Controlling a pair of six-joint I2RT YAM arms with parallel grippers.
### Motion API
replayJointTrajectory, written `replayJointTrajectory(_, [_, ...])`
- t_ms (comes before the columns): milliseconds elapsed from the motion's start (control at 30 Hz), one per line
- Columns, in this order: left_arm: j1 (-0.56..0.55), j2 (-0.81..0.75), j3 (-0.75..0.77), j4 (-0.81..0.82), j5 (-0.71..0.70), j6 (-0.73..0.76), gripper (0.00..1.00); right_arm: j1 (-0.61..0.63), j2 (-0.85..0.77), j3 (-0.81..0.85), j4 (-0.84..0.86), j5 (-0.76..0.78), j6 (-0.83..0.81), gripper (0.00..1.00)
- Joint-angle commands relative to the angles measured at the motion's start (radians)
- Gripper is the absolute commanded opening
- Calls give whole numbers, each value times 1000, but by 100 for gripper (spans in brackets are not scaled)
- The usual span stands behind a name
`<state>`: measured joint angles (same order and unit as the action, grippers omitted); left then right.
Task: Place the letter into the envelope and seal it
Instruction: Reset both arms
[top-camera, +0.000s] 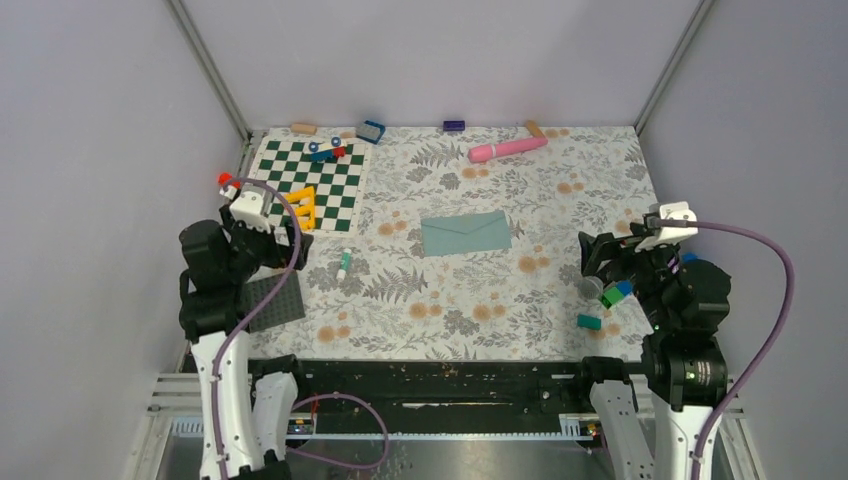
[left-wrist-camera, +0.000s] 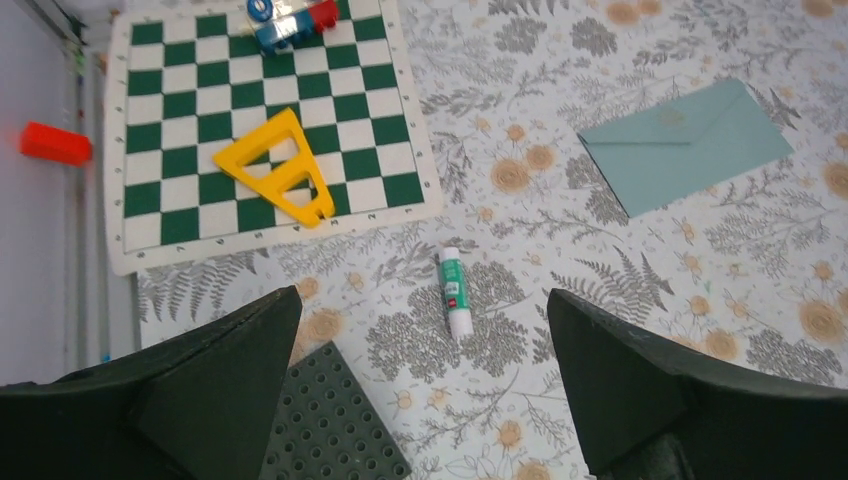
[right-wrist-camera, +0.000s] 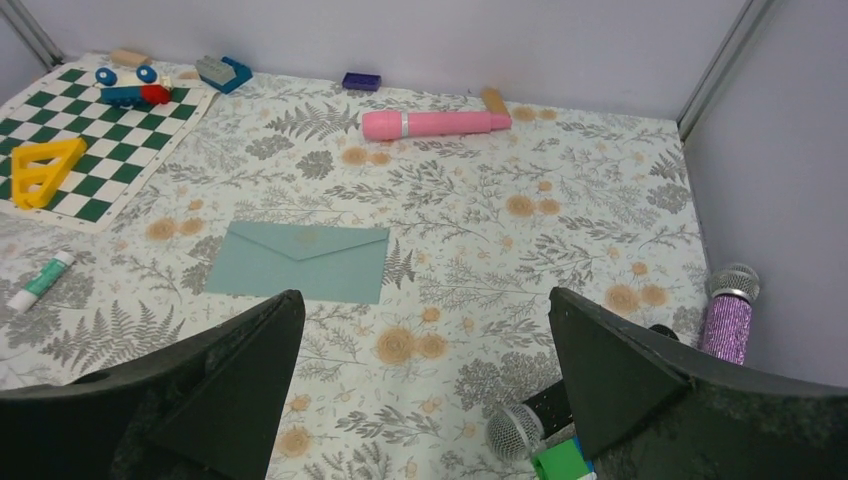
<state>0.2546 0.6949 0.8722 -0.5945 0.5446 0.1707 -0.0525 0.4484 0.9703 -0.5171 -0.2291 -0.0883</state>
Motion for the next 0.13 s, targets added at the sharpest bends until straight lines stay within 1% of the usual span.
replayJointTrajectory(0, [6, -60, -52, 149, -47, -45, 99, -7, 6, 107, -74, -8, 79, 99])
replayJointTrajectory(100, [6, -76, -62, 168, -83, -46, 99, -30, 13, 99, -46, -21, 111, 100])
